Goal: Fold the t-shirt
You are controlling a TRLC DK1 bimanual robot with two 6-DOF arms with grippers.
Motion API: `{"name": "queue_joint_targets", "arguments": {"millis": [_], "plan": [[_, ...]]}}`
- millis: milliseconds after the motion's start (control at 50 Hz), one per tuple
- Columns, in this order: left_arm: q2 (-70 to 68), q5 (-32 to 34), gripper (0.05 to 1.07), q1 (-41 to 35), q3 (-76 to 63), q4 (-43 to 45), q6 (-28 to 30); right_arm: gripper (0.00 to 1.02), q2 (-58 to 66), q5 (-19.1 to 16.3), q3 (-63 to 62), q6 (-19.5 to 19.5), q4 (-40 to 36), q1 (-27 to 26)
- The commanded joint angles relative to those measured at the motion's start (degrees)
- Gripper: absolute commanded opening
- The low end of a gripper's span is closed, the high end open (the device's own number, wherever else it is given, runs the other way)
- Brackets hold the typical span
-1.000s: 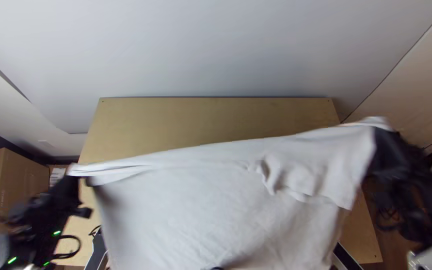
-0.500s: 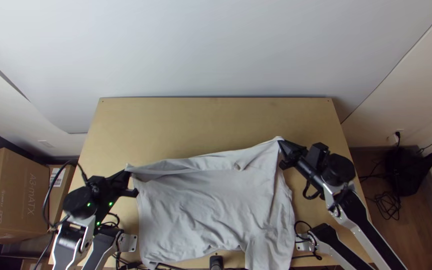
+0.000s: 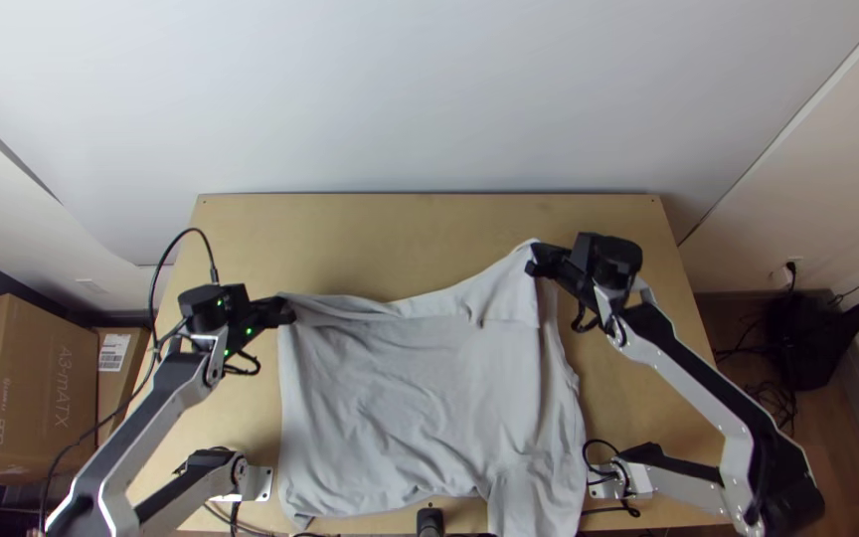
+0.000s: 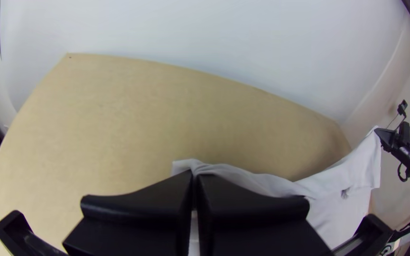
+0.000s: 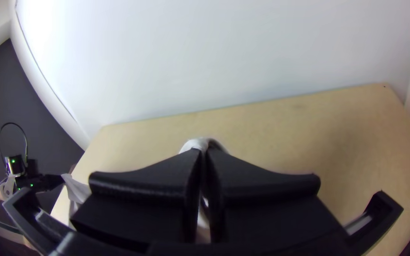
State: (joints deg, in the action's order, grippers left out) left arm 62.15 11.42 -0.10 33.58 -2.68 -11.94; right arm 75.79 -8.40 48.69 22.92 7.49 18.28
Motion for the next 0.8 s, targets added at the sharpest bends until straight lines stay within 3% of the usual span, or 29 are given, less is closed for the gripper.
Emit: {"name": "queue_joint_targets", "arguments": {"millis": [0,460,520,560,620,640,680,780], "plan": [[8.07,1.15,0.08,0.80,5.35,3.12,0.43,0.02,6.13,0.14,5.63,-0.86,1.65,-1.06],[41.30,0.62,0.08,4.76,30.58,7.07,-3.52,0.02,29.50,0.14,25.14,-1.91,0.86,-4.22],[44.46,-0.08,0.08,5.46,34.27,6.54,-5.37,0.03,32.67,0.32,28.31,-3.84,-0.19,-4.13],[46.39,-0.43,0.18,5.81,37.08,5.40,-7.57,0.16,34.43,0.41,31.29,-4.20,-2.65,-4.22],[47.80,0.18,0.56,5.90,40.33,1.97,-8.01,0.51,36.80,0.41,36.30,-3.76,-7.31,-4.40],[48.15,0.18,0.62,5.81,41.39,1.27,-8.27,0.65,37.59,0.32,37.97,-3.76,-8.72,-4.66],[48.42,0.09,0.65,5.72,42.88,0.30,-8.71,0.99,38.91,0.32,41.40,-3.05,-11.79,-5.01],[48.42,0.71,0.71,6.87,46.13,-0.31,-12.49,0.99,40.49,0.41,48.17,-1.82,-17.59,-6.07]]}}
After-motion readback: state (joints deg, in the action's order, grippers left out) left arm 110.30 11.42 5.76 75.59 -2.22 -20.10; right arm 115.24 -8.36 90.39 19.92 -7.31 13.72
